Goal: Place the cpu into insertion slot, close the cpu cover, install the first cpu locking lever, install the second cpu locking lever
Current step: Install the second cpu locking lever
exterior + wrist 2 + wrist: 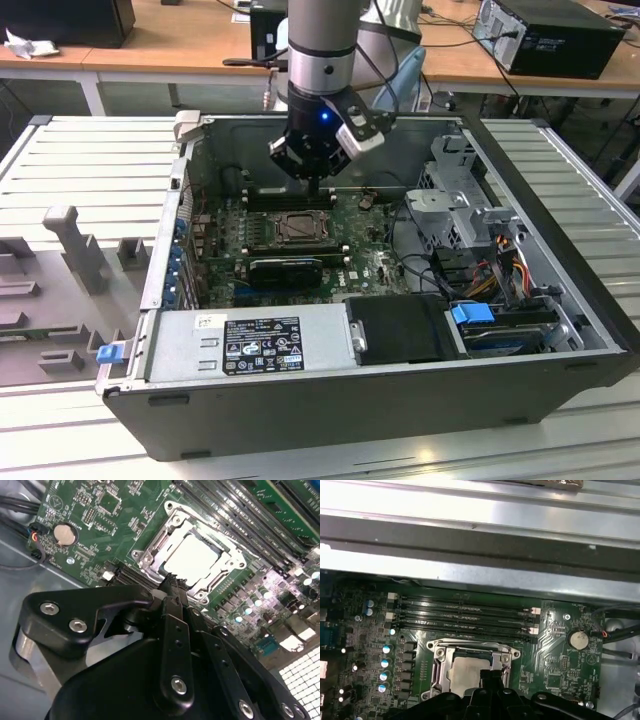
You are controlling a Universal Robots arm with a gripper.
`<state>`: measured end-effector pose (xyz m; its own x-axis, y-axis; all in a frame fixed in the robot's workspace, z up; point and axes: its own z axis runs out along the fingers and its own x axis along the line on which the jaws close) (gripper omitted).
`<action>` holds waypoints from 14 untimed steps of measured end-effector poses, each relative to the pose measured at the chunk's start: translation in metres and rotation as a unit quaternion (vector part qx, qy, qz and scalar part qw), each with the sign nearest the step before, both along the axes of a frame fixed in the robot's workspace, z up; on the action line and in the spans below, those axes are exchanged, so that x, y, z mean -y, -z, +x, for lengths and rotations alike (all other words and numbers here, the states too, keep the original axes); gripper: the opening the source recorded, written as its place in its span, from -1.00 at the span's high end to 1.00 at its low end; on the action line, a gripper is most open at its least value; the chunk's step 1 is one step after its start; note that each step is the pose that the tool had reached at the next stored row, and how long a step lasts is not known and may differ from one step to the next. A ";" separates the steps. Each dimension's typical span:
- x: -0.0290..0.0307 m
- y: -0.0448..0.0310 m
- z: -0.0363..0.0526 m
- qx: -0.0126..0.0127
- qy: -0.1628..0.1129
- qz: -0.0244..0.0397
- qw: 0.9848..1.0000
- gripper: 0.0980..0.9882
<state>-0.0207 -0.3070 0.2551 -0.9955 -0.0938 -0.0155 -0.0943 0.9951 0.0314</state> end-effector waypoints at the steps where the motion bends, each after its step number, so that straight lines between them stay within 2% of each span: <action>1: 0.0019 0.0001 -0.0001 0.000 0.000 0.000 1.000 0.98; 2: 0.0038 0.0002 -0.0001 0.000 0.000 0.000 1.000 0.98; 4: 0.0138 0.0021 -0.0001 0.000 0.000 0.000 1.000 0.98; 10: 0.0376 0.0058 -0.0002 -0.001 0.000 0.000 1.000 0.98; 13: 0.0473 0.0073 -0.0002 -0.002 0.000 0.001 1.000 0.98; 14: 0.0530 0.0085 -0.0002 -0.002 0.001 0.002 1.000 0.98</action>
